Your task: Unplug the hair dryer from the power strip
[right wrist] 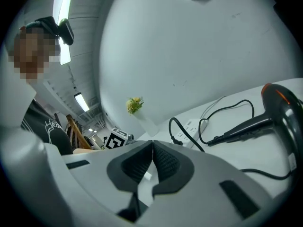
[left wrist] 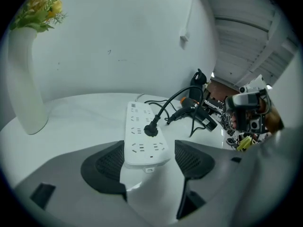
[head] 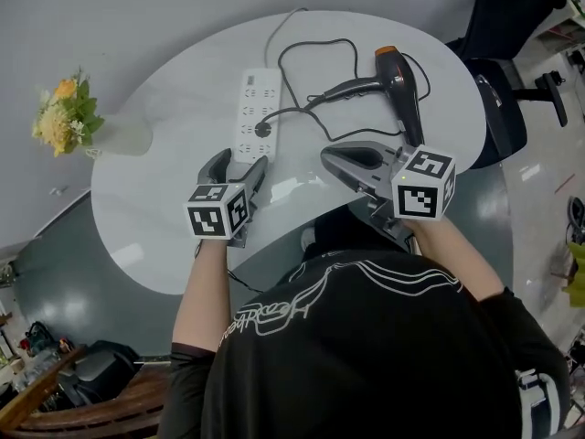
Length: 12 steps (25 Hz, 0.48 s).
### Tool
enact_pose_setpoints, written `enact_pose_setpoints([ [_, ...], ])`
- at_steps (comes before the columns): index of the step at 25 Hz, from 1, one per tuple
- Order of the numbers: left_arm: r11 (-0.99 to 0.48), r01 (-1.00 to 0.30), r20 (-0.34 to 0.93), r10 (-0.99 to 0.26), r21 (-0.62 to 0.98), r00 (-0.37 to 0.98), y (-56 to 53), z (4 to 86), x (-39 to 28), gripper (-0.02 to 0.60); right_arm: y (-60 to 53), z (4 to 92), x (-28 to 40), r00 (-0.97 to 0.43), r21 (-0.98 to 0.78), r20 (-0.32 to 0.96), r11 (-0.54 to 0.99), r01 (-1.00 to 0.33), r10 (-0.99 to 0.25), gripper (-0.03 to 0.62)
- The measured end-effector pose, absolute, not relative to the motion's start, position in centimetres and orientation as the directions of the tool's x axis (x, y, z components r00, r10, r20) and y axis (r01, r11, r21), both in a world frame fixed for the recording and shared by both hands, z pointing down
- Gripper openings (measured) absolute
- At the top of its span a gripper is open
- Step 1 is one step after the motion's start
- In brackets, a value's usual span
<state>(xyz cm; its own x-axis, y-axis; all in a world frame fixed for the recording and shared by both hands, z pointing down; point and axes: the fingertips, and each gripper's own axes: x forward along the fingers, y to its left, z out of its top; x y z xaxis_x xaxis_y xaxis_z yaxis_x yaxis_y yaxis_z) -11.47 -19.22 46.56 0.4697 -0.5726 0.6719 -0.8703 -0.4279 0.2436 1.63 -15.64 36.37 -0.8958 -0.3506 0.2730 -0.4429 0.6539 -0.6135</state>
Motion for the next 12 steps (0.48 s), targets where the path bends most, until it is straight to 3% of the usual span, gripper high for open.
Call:
enact_pose_setpoints([
  [12,-0.394,-0.879,0.7,-0.548,0.267,0.458,-21.2,49.7,-12.2,0.313,-16.9,39.4,-0.8,-0.912,-0.628,0.313,0.663,-0.407,-0.263,-0.003],
])
